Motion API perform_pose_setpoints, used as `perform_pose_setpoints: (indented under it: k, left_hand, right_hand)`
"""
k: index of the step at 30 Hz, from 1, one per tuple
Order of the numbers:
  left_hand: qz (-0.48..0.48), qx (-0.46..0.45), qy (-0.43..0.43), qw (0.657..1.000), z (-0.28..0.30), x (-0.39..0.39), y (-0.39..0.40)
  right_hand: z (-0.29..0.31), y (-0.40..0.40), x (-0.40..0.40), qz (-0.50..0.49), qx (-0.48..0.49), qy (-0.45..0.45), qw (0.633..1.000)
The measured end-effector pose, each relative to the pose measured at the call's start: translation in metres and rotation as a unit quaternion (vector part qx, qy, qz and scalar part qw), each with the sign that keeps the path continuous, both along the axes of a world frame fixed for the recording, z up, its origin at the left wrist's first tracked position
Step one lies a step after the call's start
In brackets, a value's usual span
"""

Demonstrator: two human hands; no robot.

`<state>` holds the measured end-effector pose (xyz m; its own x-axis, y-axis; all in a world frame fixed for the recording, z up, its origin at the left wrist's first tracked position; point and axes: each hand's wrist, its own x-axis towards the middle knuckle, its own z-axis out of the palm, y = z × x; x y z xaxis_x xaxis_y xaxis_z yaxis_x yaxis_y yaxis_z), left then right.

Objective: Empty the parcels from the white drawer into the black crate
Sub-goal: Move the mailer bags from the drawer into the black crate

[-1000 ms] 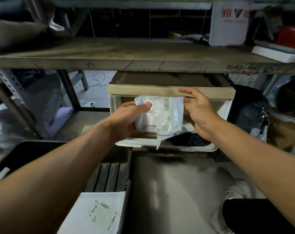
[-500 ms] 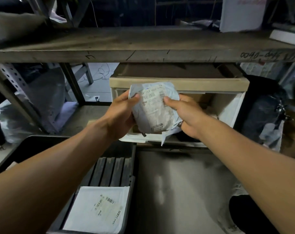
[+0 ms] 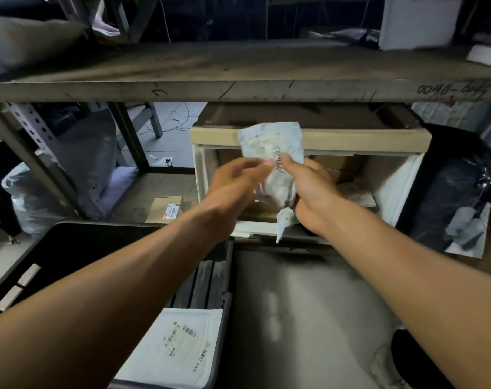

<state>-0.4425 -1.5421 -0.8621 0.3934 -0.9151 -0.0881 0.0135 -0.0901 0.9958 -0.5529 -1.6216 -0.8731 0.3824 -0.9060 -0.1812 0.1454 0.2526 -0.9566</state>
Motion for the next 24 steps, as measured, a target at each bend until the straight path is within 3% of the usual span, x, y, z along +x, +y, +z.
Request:
perform_pose_setpoints:
  k: [3, 8, 12, 16, 19, 24]
  left_hand:
    - [-0.077, -0.027, 0.022, 0.996, 0.000, -0.006, 0.002]
    - [-0.042, -0.045, 0.033, 0.998, 0.005, 0.005, 0.011]
    - [0.005, -0.018, 0.130, 0.991, 0.006, 0.006, 0.012]
    - [0.002, 0.004, 0.221, 0.975, 0.012, 0.005, 0.015]
    - [0.001, 0.022, 0.240, 0.971, 0.012, 0.009, 0.017]
    - [0.031, 0.037, 0.213, 0.976, 0.005, 0.019, 0.016]
  right_hand:
    - [-0.003, 0.007, 0.000, 0.083, -0.015, 0.011, 0.996]
    - [-0.006, 0.013, -0.010, 0.149, -0.058, -0.012, 0.987]
    - [-0.005, 0.011, -0.012, 0.093, -0.113, 0.057, 0.988]
    - [-0.008, 0.003, -0.015, -0.008, -0.086, 0.055, 0.995]
    - [-0.008, 0.001, -0.018, 0.043, -0.031, 0.021, 0.998]
    - [-0.006, 0.007, -0.018, 0.075, -0.048, 0.028, 0.996]
